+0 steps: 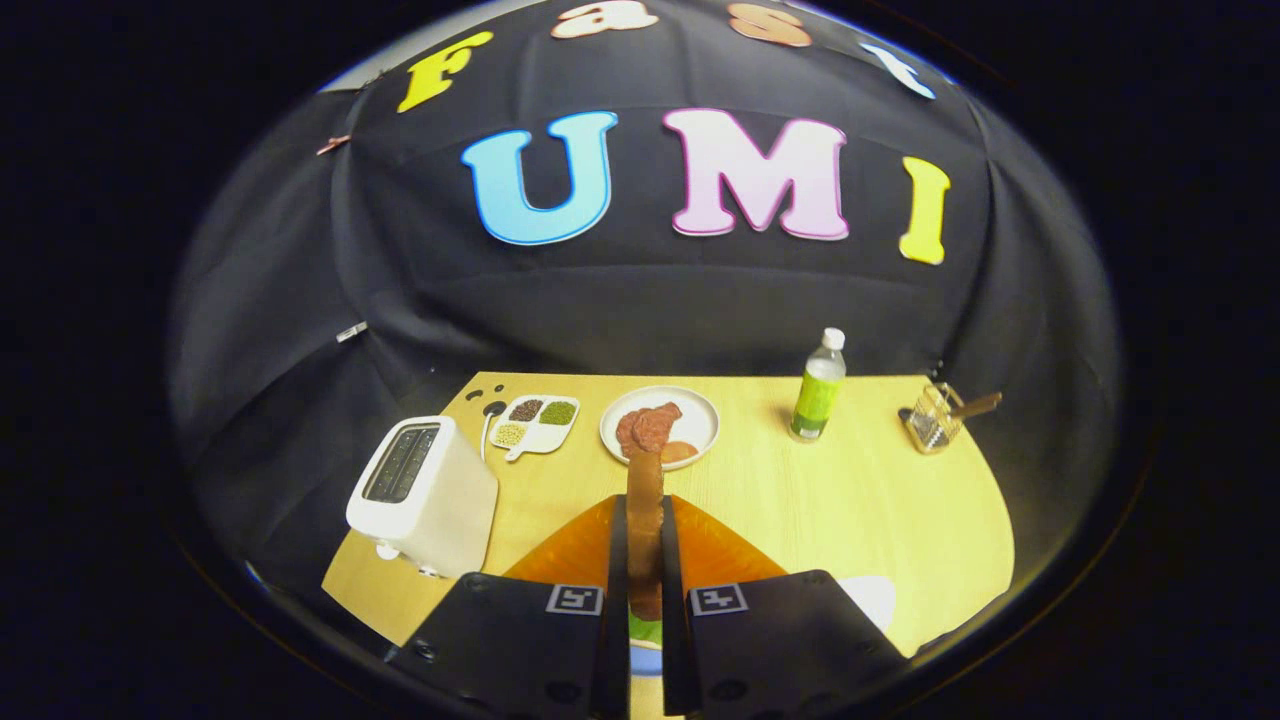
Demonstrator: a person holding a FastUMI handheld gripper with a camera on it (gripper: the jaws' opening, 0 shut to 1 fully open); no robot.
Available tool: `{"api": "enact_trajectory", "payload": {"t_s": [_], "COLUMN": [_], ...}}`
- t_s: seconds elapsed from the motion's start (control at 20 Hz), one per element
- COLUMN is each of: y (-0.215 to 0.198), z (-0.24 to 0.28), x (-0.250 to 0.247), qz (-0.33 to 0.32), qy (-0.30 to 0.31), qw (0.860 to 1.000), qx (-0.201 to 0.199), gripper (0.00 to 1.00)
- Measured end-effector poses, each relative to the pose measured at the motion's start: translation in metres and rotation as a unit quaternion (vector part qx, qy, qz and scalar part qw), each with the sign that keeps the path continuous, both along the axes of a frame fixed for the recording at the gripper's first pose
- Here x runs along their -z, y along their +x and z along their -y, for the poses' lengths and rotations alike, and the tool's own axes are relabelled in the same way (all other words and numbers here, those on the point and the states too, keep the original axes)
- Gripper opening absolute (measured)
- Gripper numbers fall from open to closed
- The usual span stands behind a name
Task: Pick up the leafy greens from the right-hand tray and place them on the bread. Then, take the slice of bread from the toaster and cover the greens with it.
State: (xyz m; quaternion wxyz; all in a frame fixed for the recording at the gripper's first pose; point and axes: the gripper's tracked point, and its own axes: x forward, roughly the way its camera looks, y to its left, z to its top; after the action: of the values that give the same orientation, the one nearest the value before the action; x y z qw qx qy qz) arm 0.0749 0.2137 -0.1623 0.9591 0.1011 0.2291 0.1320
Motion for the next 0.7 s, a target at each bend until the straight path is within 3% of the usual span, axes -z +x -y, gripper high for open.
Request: {"api": "enact_trajectory", "payload": {"t_s": [0.5, 0.7], "y": [-0.010, -0.010], "z": [-0.047, -0.028], "x": [0.095, 0.130], "qz": [-0.065, -0.079], "qy": [0.074, 0.040], "qw": [0.995, 0.996], "qx": [0.000, 0.017], "gripper": [0.17, 0.17]}}
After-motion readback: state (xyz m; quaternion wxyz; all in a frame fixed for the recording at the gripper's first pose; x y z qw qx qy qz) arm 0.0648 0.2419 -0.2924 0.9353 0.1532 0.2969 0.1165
